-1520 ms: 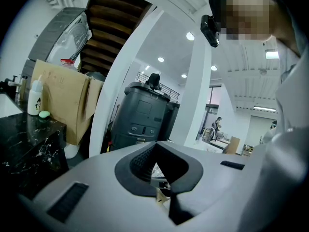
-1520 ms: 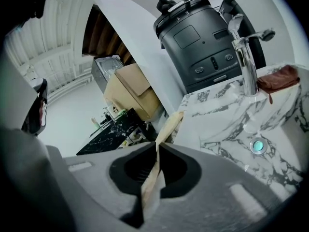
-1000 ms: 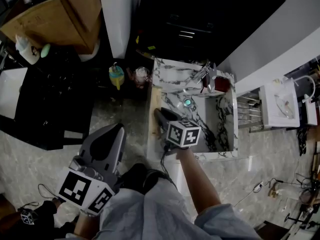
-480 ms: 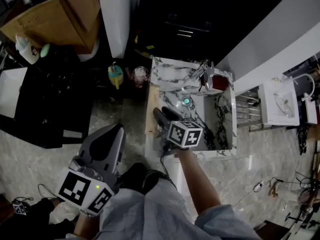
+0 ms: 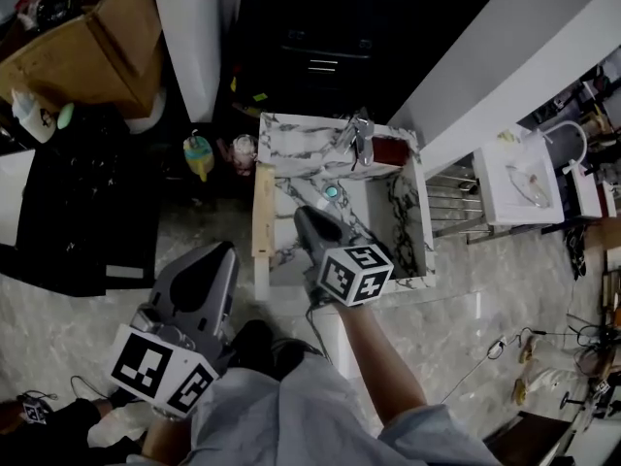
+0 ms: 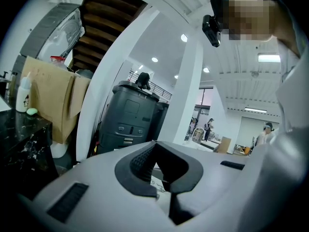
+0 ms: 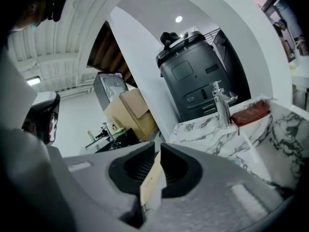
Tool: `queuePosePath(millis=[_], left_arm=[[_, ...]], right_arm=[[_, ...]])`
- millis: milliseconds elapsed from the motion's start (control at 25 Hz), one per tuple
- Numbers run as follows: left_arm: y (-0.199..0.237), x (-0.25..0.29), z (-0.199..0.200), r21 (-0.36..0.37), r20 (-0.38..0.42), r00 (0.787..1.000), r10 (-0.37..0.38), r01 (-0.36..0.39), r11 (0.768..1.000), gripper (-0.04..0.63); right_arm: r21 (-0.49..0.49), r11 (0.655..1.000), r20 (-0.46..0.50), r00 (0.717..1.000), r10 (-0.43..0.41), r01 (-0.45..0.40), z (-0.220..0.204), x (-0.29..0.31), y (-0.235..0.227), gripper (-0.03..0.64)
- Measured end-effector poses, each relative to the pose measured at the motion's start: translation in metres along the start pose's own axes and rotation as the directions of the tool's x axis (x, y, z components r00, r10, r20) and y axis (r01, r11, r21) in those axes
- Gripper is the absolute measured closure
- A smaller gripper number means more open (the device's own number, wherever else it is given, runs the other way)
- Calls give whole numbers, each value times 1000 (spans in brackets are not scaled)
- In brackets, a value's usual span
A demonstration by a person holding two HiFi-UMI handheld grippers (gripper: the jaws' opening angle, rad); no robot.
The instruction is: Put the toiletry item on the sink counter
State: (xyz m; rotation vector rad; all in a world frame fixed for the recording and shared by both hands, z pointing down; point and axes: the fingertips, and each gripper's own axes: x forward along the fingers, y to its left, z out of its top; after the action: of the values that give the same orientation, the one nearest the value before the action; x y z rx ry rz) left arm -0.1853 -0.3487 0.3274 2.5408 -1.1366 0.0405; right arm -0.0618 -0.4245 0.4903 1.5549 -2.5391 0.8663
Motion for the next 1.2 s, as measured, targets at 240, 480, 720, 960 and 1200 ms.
queuePosePath(millis=[240,480,720,960,1200], left_arm=[[-36,9,0,16,6,999,-37,37,999,591],[-77,4,-2,35,27,998,-48,47,998,591],[-117,-6,-4,63,52,997,-48,45,997,591],[-155,-28,-15,73,70,997,-36,31,997,591],[-187,-45,-20,84,91,995,-29,21,996,591]], right_arm=[[-56,996,95,994,-57,62,35,-57,6,616],[-117,991,169,985,-41,61,62,-120,26,618],[-160,986,223,975,-16,53,76,-184,38,618],[-196,979,253,968,1,50,72,-242,47,618],[-197,979,268,963,6,49,67,-287,52,618]])
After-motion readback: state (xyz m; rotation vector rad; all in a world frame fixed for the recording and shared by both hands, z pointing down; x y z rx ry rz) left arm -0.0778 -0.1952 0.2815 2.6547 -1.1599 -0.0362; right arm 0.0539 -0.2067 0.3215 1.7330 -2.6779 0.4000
